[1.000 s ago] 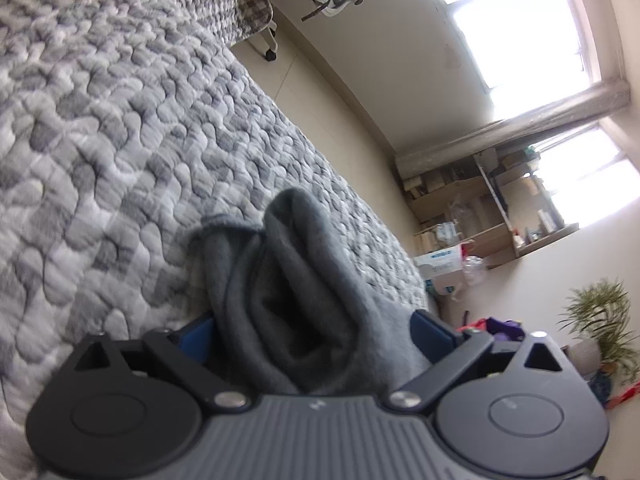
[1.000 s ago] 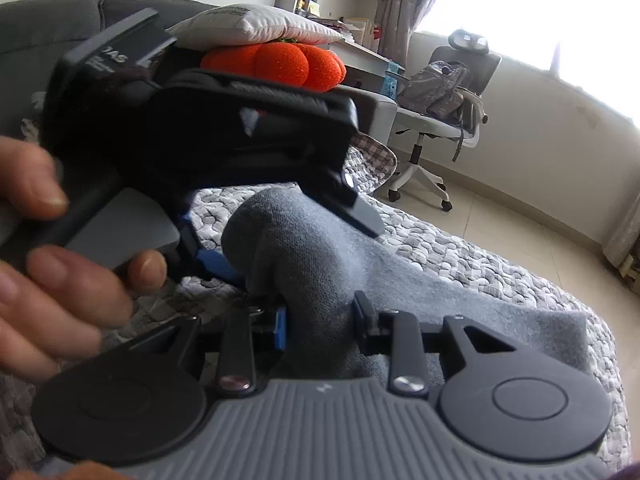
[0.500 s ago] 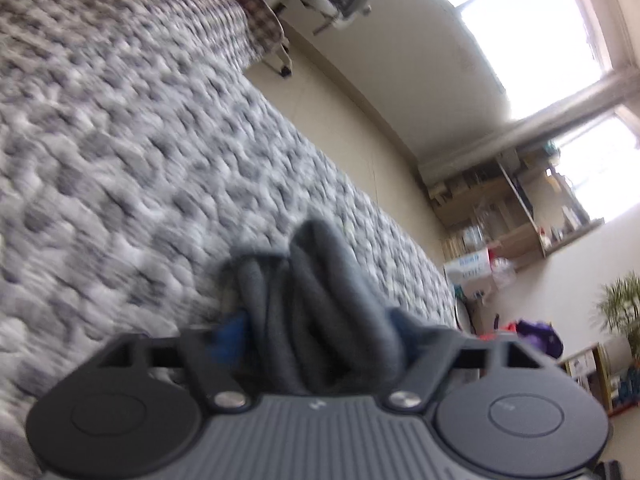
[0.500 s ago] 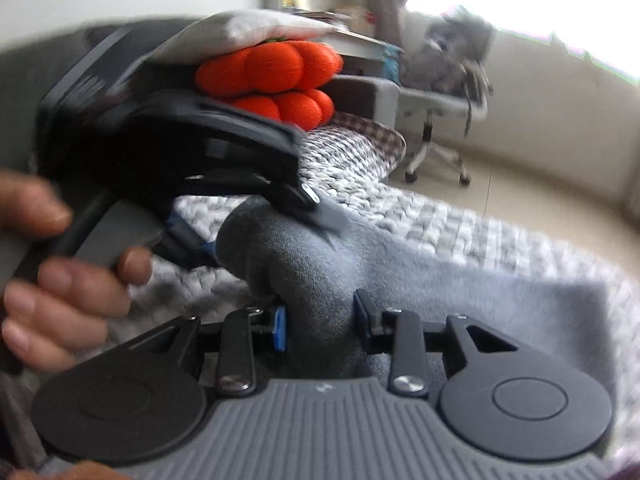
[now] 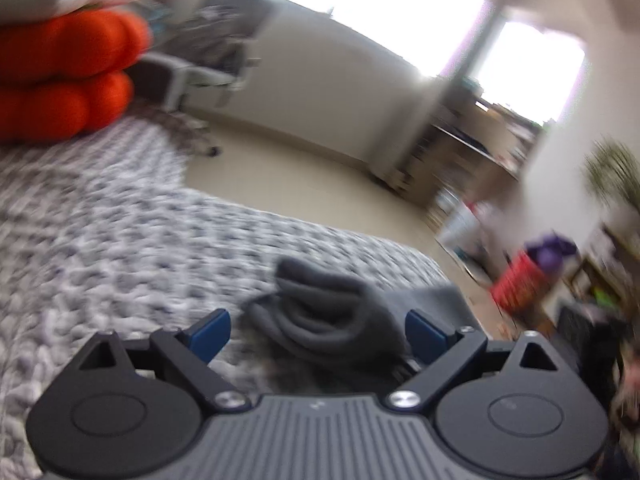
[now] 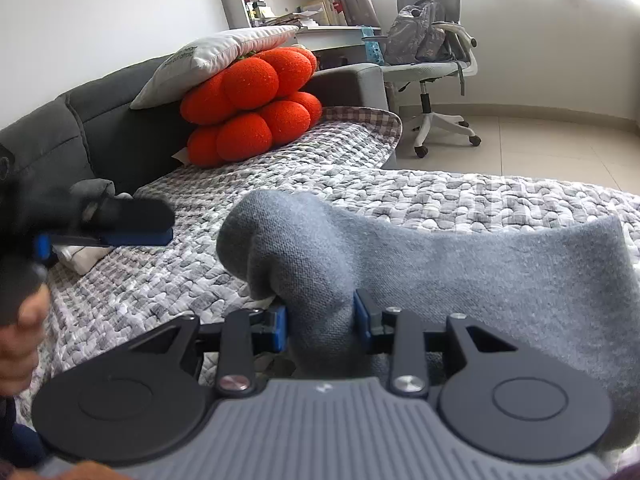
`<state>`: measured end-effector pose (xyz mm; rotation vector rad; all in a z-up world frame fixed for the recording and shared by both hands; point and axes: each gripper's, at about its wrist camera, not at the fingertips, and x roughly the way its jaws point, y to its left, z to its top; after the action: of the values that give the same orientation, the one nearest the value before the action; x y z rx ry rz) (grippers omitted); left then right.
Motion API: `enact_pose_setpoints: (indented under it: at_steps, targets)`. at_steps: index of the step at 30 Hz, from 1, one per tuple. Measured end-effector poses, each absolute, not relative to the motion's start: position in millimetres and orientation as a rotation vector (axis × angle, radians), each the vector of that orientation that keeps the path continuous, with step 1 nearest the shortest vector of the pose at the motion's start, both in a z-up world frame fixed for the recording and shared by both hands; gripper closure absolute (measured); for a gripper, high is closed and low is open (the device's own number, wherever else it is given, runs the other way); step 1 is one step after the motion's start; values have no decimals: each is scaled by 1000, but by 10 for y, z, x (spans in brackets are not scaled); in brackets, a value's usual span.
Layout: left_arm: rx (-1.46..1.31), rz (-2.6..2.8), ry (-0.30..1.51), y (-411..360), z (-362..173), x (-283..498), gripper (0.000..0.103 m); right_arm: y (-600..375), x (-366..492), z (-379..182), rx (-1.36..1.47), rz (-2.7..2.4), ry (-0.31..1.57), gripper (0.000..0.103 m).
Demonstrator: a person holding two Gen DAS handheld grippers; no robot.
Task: Fold clothes
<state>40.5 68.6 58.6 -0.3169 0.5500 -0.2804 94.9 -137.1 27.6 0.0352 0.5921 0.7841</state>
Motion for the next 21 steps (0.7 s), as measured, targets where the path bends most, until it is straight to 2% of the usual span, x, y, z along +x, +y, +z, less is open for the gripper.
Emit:
enact_pose_setpoints:
  at_steps: [9, 13, 14, 16, 17, 21]
  targets:
    - [-52, -308, 528, 457, 482, 399, 11, -1424, 918, 255, 29, 788, 589, 67]
    - [-11, -295, 561, 575, 409, 410, 30, -1452, 955, 253, 49, 794, 595, 67]
    - [0, -292, 570, 605, 391, 413, 41, -1453, 955, 254, 48, 794, 594, 67]
    - [14, -294, 576, 619, 367, 430, 57, -1443, 939, 257, 36, 792, 589, 67]
    - [14, -297, 571, 619, 370, 436, 61, -1438, 931, 258, 29, 791, 586, 67]
    - [129, -317, 539, 485, 399, 424, 61, -1442, 923, 261, 26, 793, 587, 67]
